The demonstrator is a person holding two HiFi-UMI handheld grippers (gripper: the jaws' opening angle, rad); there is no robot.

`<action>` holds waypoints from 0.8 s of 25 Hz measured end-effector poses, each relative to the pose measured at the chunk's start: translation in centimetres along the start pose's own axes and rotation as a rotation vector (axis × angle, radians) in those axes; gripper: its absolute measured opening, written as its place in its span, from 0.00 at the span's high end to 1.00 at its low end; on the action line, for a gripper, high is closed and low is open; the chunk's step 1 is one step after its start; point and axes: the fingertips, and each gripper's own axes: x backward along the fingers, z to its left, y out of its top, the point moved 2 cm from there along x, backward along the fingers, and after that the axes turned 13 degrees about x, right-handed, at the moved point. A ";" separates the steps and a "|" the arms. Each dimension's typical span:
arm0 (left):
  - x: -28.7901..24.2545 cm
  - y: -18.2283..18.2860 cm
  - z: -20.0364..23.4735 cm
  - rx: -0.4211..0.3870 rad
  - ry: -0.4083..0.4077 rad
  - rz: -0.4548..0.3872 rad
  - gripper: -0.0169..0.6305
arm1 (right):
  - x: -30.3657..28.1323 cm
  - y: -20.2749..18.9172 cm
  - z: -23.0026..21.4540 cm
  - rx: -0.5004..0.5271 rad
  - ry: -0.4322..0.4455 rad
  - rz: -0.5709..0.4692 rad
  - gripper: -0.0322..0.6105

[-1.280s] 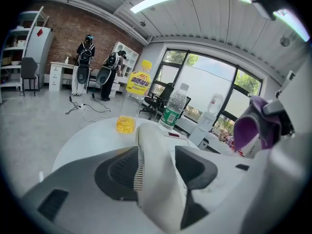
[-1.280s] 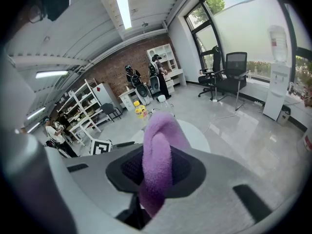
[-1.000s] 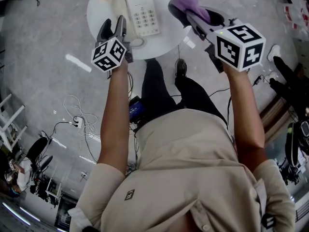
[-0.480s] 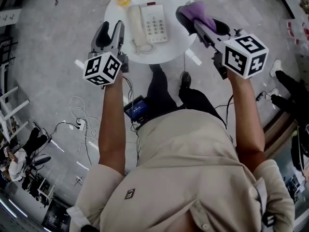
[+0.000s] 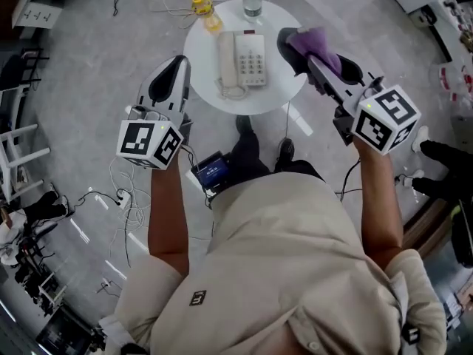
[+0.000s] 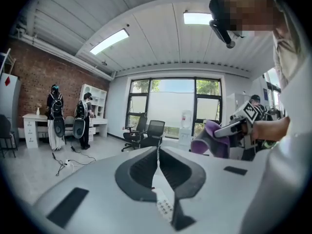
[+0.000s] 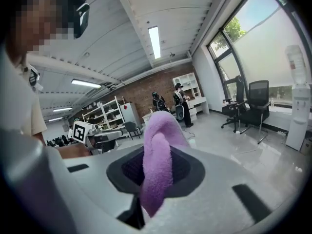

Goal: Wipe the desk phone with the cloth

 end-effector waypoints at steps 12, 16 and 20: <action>6.1 3.7 -6.3 -0.049 -0.025 -0.012 0.95 | 4.8 3.7 4.4 0.086 0.033 -0.050 0.86; 7.1 3.3 -7.5 -0.056 -0.035 -0.033 0.95 | 6.3 3.2 5.1 0.098 0.034 -0.054 0.86; 8.2 3.2 -8.2 -0.065 -0.037 -0.041 0.95 | 7.1 3.2 6.2 0.107 0.042 -0.055 0.86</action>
